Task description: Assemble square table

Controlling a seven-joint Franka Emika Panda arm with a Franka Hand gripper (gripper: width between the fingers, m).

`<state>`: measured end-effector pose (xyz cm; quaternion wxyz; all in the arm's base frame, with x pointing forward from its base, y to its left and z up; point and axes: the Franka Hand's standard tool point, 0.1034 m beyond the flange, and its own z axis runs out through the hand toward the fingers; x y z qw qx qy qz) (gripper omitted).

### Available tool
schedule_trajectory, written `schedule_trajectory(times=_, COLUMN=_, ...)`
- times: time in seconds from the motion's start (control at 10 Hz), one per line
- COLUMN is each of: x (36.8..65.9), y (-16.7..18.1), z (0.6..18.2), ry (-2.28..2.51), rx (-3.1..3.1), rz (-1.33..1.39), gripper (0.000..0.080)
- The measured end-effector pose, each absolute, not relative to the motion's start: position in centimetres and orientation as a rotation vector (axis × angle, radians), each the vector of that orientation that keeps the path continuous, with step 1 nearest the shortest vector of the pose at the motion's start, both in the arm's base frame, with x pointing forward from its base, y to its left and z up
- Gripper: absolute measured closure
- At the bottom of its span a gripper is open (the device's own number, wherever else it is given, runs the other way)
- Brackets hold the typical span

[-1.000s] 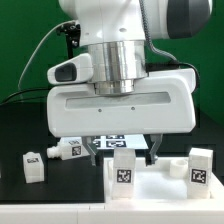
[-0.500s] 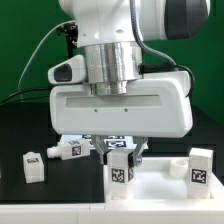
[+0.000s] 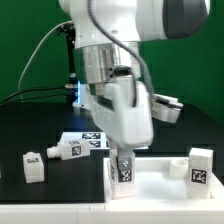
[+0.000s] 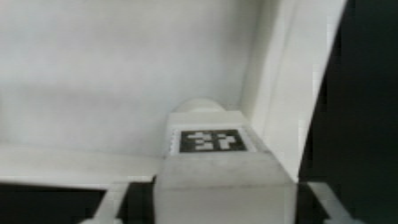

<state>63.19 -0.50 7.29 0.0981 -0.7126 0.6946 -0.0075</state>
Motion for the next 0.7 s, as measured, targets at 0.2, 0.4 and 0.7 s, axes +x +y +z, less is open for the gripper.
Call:
schedule_trajectory(times=0.2, x=63.16, y=-0.47, z=7.27, ry=2.072, rx=-2.095, rz=-0.020, gripper=0.0401)
schedule_trajectory(times=0.4, x=63.11, y=-0.55, z=7.20, ry=1.912, rx=-2.251, rz=-0.042, gripper=0.0401)
schedule_trajectory(times=0.7, x=63.87, y=-1.13, z=7.63, ry=1.290, rx=-2.678, rz=-0.144, gripper=0.0154)
